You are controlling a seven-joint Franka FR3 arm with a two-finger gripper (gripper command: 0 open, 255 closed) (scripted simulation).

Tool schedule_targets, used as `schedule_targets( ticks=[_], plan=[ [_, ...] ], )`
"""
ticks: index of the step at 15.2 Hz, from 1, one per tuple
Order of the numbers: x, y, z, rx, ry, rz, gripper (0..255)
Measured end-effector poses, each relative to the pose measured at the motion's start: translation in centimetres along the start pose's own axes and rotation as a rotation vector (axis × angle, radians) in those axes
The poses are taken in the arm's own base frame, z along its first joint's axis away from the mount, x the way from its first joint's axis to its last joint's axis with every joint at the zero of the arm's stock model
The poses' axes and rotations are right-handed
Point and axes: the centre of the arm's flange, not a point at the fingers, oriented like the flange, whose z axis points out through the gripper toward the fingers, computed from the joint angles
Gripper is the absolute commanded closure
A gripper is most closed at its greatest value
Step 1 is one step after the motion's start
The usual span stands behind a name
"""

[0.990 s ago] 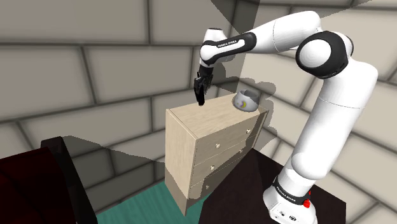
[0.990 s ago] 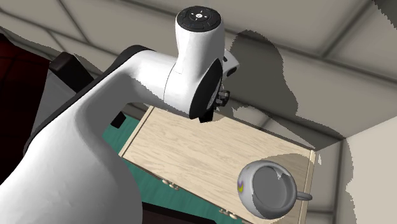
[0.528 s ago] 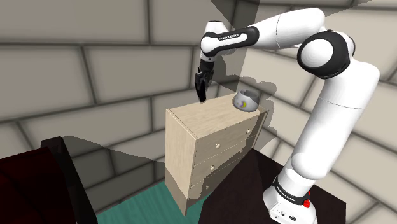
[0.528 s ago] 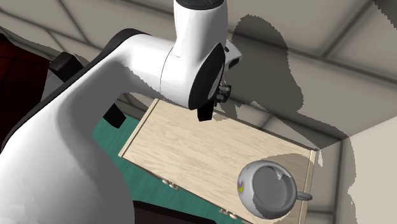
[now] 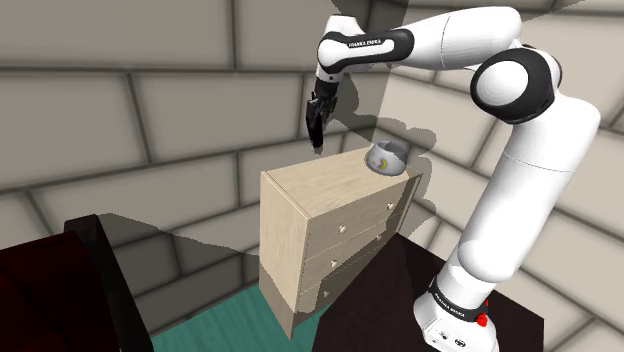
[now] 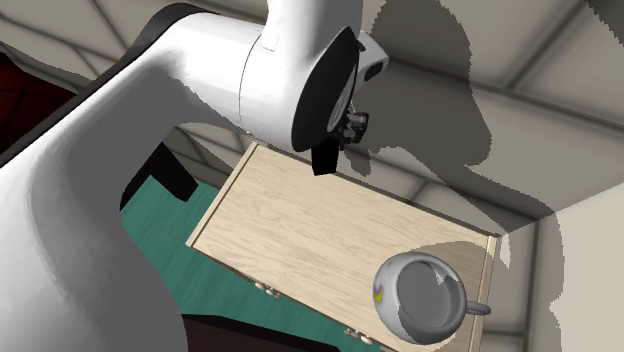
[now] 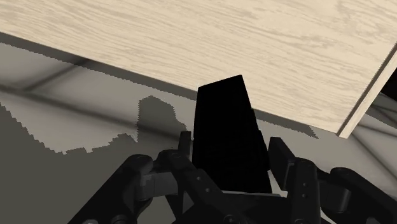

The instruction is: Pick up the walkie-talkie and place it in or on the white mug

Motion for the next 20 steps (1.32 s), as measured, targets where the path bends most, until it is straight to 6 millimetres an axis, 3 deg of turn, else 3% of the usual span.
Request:
schedule_targets(
  ticks=[15, 18, 20],
  plan=[
    [0.6, 0.0, -7.1, 0.018, -0.108, -0.001, 255],
    [0.5, 1.3, -8.6, 0.008, -0.033, -0.005, 255],
    [-0.7, 3.2, -9.1, -0.004, 0.029, -0.003, 255]
  ],
)
